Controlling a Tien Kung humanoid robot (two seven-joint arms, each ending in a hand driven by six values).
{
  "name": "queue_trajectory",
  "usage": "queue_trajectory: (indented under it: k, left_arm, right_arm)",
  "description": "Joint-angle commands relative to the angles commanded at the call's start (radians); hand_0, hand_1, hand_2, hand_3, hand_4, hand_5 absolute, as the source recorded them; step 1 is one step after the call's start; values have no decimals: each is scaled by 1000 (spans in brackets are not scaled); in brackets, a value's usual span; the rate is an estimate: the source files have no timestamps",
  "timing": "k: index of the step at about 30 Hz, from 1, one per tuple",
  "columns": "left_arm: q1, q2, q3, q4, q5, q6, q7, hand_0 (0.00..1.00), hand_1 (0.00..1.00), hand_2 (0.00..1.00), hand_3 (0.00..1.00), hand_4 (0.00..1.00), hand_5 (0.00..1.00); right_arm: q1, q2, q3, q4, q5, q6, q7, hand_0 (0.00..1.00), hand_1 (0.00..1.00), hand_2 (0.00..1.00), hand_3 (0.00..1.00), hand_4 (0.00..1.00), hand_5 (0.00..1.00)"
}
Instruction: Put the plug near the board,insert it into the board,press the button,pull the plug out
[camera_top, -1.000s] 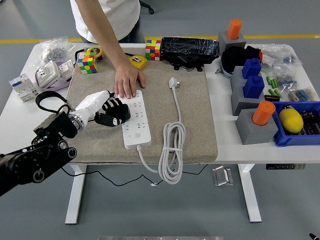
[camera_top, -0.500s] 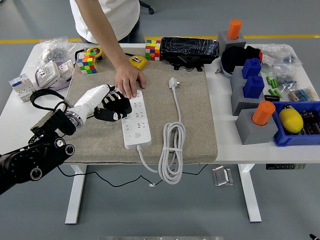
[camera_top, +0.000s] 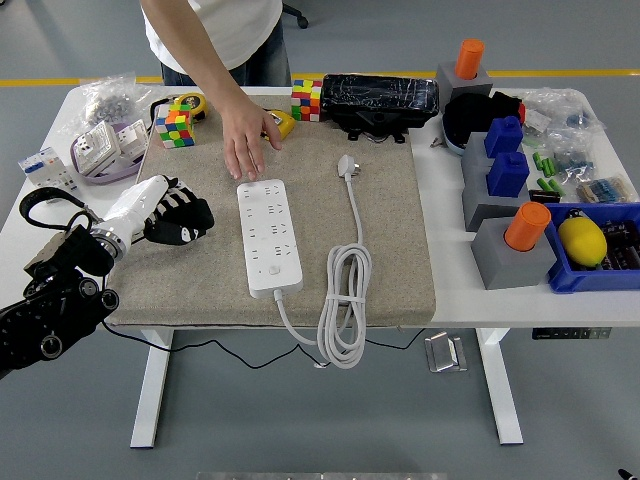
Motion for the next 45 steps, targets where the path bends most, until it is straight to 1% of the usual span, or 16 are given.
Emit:
queue_trajectory:
  k: [1, 2, 7, 8, 13, 14, 17, 19, 20, 24, 25, 26, 31, 32, 37, 45]
  left_arm:
    - [0, -1, 3, 2, -4, -1, 3, 422, 478, 524, 562, 761, 33]
    - [-1, -2, 5, 3, -9, -2, 4, 736, 709, 717, 786, 941, 262]
    - [0, -3, 7, 6, -4, 1, 6, 736, 709, 717, 786, 941, 262]
    - [1, -2, 4, 4, -5, 3, 4, 807, 831, 866, 925, 998, 502]
    - [10, 3, -30, -14, -8, -5, 18, 807, 831, 866, 925, 998, 502]
    - [15, 5, -43, -21, -5, -14, 26, 825, 870, 919, 980, 998, 545]
    - [37, 10, -93, -56, -6, -10, 24, 825, 870, 919, 980, 998, 545]
    - [53, 12, -135, -88, -14, 17, -2, 825, 870, 919, 980, 998, 545]
    - [58, 12, -148, -96, -19, 29, -17, 658, 704, 725, 799, 958, 400]
    - [103, 9, -240, -162, -87, 75, -95, 658, 704, 725, 799, 958, 400]
    - [120, 5, -270, -182, -123, 83, -115, 658, 704, 725, 799, 958, 400]
    - [138, 0, -303, -202, -164, 93, -136, 594, 644, 639, 699, 895, 357]
    - [197, -17, -424, -261, -327, 122, -213, 594, 644, 639, 699, 895, 357]
    - [209, -18, -448, -271, -353, 124, -225, 570, 621, 593, 632, 856, 329]
    - [241, -13, -521, -299, -410, 123, -228, 570, 621, 593, 632, 856, 329]
    - [280, -11, -604, -327, -412, 115, -199, 545, 612, 579, 619, 820, 305]
  right_arm:
    - [0, 0, 0, 0, 0, 0, 0, 584, 665, 632, 561, 969, 570]
    - [1, 0, 0, 1, 0, 0, 0, 584, 664, 632, 561, 968, 569]
    - [1, -1, 2, 3, -1, 0, 0, 584, 664, 632, 561, 968, 569]
    - [1, -1, 2, 3, -1, 0, 0, 584, 664, 632, 561, 968, 569]
    - [0, -1, 2, 1, -1, 0, 0, 584, 664, 632, 561, 968, 569]
    - [0, -1, 2, 2, -1, 0, 0, 584, 664, 632, 561, 967, 568]
    - [0, -1, 2, 2, -2, 0, 0, 584, 664, 632, 561, 967, 568]
    - [1, 0, 2, 0, -2, 1, 0, 584, 664, 632, 561, 967, 568]
    - [1, 1, 3, -1, -2, 0, 0, 584, 664, 632, 561, 968, 569]
    - [6, 1, 2, -5, -1, 0, 1, 584, 664, 632, 561, 968, 569]
    - [10, 0, 3, -6, -1, 0, 2, 584, 664, 632, 561, 968, 569]
    - [13, -1, 4, -6, 0, -1, 2, 584, 664, 632, 561, 968, 569]
    - [24, -1, -1, -14, 1, -2, 3, 584, 664, 632, 561, 968, 569]
    - [26, 1, -3, -19, 2, -2, 3, 584, 664, 632, 561, 968, 569]
    - [32, 7, -12, -29, 2, -2, 2, 584, 664, 632, 562, 970, 570]
    - [47, 18, -21, -42, 2, -3, 3, 587, 664, 633, 563, 970, 573]
